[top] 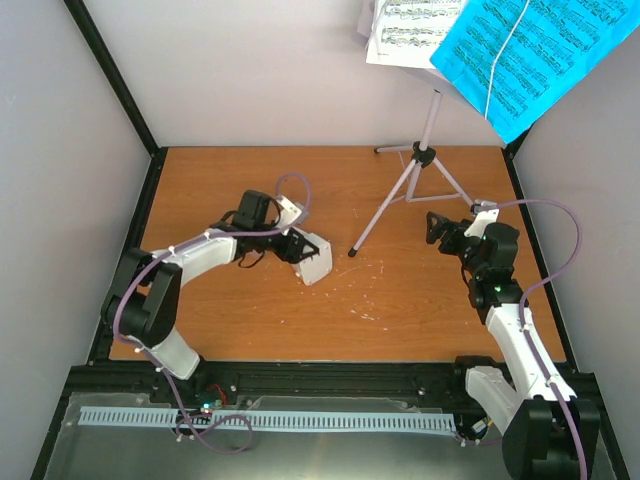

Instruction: Pack up the instrument practice props

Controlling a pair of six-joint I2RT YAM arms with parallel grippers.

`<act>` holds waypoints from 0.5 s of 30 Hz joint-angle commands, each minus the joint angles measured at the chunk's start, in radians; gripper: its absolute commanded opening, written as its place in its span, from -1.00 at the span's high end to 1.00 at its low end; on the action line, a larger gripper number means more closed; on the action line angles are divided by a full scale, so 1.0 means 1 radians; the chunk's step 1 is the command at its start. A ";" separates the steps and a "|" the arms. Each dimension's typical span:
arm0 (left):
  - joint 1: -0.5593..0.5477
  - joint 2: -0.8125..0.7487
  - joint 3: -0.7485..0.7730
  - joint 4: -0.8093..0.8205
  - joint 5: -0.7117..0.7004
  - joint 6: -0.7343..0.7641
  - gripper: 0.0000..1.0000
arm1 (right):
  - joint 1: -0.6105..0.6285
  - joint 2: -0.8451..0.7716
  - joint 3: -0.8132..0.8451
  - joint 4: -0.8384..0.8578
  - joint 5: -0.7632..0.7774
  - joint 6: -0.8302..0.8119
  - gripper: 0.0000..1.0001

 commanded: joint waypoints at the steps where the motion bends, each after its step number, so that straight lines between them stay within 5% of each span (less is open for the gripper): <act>1: -0.094 -0.069 -0.055 0.029 -0.013 -0.011 -0.25 | 0.000 0.016 0.004 0.011 -0.036 -0.011 -1.00; 9: -0.218 -0.154 -0.132 0.056 -0.007 -0.066 -0.27 | -0.001 0.037 0.006 0.020 -0.073 -0.002 -1.00; 15: -0.239 -0.214 -0.158 0.119 0.050 -0.114 -0.77 | 0.000 0.090 0.040 -0.005 -0.123 0.009 -1.00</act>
